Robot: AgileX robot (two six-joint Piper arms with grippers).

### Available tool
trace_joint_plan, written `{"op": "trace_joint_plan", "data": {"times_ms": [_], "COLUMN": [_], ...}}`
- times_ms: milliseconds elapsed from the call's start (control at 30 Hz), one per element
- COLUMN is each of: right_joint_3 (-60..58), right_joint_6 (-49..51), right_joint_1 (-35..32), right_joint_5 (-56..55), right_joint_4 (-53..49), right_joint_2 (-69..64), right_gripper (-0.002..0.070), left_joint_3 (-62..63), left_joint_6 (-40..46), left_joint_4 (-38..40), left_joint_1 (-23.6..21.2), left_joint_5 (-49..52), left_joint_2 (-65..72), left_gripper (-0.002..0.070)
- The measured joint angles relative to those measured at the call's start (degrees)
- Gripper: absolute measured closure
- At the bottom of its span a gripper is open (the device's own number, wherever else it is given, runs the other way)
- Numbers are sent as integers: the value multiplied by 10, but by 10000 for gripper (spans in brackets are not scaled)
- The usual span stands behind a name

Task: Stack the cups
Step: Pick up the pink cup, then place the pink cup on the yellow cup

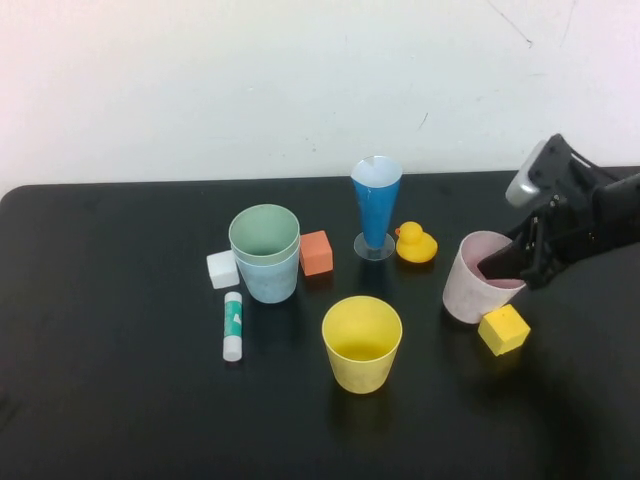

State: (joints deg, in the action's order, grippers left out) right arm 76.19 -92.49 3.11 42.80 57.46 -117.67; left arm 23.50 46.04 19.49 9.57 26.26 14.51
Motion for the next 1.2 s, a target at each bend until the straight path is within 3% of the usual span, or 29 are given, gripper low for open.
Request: {"op": "trace_joint_plan", "data": {"times_ms": [133,233,400,567,833,1100,1200], "right_joint_3": [8,31,88,122,125,125,125], "right_joint_6": [0,5,61,84,135,145,148], "right_joint_1": [0,0,18,87,215,224,225], "right_joint_5": [-1,25,96,149,106,71,70], "right_joint_4": [5,5,-6,-21,-195,-208,-208], "right_joint_2": [1,11,51,102,90,48,37], "right_gripper": [573,640,651,652,652,648,599], "left_joint_3": [0,0,0,0,0,0,-1], "left_joint_6": [1,1,-15,-39,-48,-51,-52], "left_joint_4": [-20,-28,-32,-39,-45,-46,-46], "left_joint_1": [0,0,0,0,0,0,0], "left_joint_5": [30,33,35,35,34,33,29], "left_joint_2": [0,0,0,0,0,0,0], "left_gripper": [673,673,673,673,673,673,673]}}
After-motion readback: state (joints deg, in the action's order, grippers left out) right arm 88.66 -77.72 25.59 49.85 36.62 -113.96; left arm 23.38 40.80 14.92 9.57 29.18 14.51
